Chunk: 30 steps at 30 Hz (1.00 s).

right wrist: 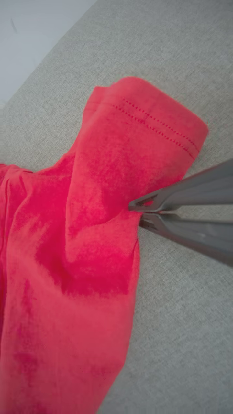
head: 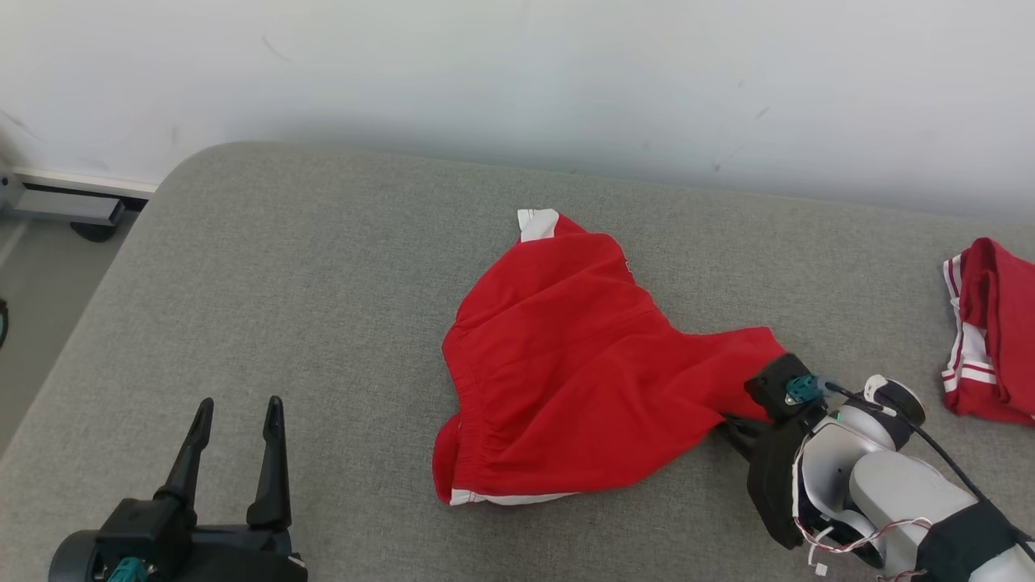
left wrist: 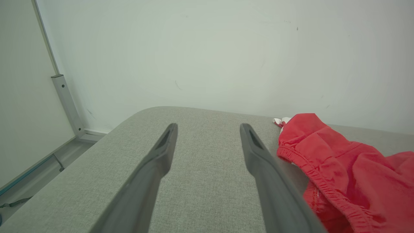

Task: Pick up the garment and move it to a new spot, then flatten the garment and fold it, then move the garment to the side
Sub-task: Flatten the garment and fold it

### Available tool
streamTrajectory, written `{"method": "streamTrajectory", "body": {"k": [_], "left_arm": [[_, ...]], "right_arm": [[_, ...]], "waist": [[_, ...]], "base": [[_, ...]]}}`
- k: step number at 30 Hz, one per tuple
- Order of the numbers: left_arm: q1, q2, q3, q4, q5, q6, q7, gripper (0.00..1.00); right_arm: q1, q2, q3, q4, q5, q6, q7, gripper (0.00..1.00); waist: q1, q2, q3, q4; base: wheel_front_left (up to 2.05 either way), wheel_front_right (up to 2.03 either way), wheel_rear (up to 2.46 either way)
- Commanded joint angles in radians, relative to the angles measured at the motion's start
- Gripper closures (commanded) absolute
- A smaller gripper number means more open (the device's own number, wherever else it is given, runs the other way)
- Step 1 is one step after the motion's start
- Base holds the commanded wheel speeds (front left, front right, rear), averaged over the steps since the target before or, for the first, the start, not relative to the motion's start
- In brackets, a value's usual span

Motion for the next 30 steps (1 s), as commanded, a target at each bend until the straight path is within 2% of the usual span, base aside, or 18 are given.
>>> {"method": "streamTrajectory", "body": {"k": [1,10,16,22,30], "left_arm": [[-0.006,0.002,0.004,0.002,0.006,-0.005,-0.006,0.0],[-0.002,-0.001,0.007,0.002,0.012,-0.01,-0.006,0.0],[-0.005,-0.003,0.001,0.006,0.013,-0.016,-0.006,0.0],[-0.021,-0.006,-0.014,0.011,0.011,-0.021,-0.006,0.0],[-0.044,-0.01,-0.045,0.027,0.009,-0.031,-0.006,0.0]], "right_arm": [[-0.01,0.002,0.0,-0.009,0.027,-0.002,-0.008,1.0],[-0.061,-0.036,-0.008,-0.112,0.095,-0.002,-0.034,1.0],[-0.101,-0.025,-0.012,-0.142,0.124,-0.002,0.004,1.0],[-0.165,-0.005,0.024,-0.103,0.148,-0.002,0.051,1.0],[-0.287,0.028,0.12,0.073,0.203,-0.002,0.076,1.0]], "waist": [[-0.0001,-0.0001,-0.002,-0.003],[-0.0001,-0.0001,-0.008,-0.014],[-0.0001,-0.0001,-0.008,-0.006],[-0.0001,-0.0001,0.004,0.022],[-0.0001,-0.0001,0.022,0.082]], "base": [[0.0,0.0,0.0],[0.0,0.0,0.0],[0.0,0.0,0.0],[0.0,0.0,0.0],[0.0,0.0,0.0]]}}
